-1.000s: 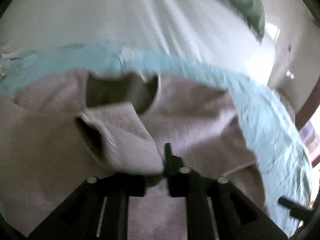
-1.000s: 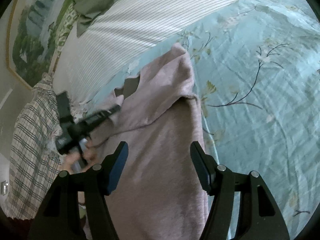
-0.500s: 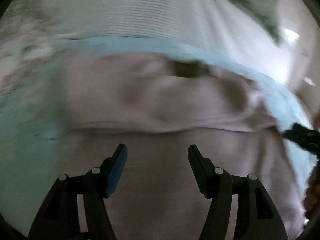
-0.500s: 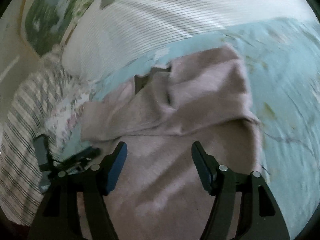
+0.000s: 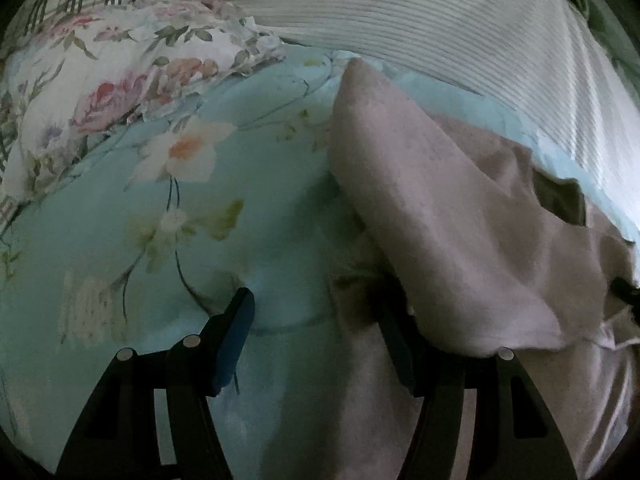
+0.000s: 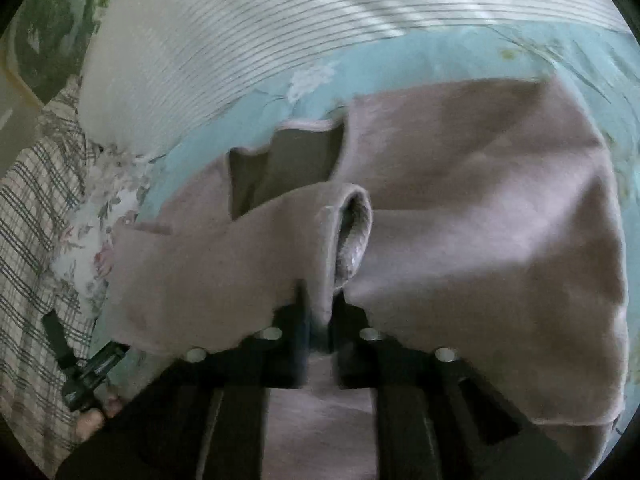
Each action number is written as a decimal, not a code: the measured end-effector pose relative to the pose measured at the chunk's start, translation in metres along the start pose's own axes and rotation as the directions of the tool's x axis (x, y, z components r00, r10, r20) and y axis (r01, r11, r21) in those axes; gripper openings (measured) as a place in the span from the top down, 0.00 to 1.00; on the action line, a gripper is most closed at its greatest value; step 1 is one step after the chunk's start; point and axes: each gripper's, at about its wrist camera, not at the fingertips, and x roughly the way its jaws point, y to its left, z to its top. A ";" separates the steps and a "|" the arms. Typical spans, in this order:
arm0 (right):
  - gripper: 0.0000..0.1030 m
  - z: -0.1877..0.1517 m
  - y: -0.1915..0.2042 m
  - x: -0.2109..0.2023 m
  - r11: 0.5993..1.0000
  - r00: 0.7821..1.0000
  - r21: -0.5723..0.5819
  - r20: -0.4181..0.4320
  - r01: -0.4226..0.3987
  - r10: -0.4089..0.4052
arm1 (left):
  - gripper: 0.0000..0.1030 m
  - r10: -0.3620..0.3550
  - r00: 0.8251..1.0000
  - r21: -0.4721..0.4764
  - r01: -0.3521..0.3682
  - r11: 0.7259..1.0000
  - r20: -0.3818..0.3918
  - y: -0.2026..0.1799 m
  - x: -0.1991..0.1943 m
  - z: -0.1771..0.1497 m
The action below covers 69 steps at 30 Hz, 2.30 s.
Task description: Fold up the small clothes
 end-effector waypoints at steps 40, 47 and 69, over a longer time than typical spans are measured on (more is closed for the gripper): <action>0.51 -0.024 -0.030 -0.071 0.995 0.985 0.004 0.141 0.098 -0.097 | 0.25 -0.415 0.881 -0.133 0.394 0.909 -0.228 0.012 0.051 0.100; 0.51 -0.025 -0.035 -0.047 0.997 0.992 -0.001 0.099 0.080 -0.080 | 0.94 -0.343 0.935 0.095 0.351 0.931 -0.092 -0.035 0.049 0.124; 0.52 -0.024 -0.062 -0.054 0.988 0.989 0.120 0.098 0.102 -0.114 | 0.78 -0.065 0.992 0.260 0.090 0.961 -0.104 -0.022 0.021 0.032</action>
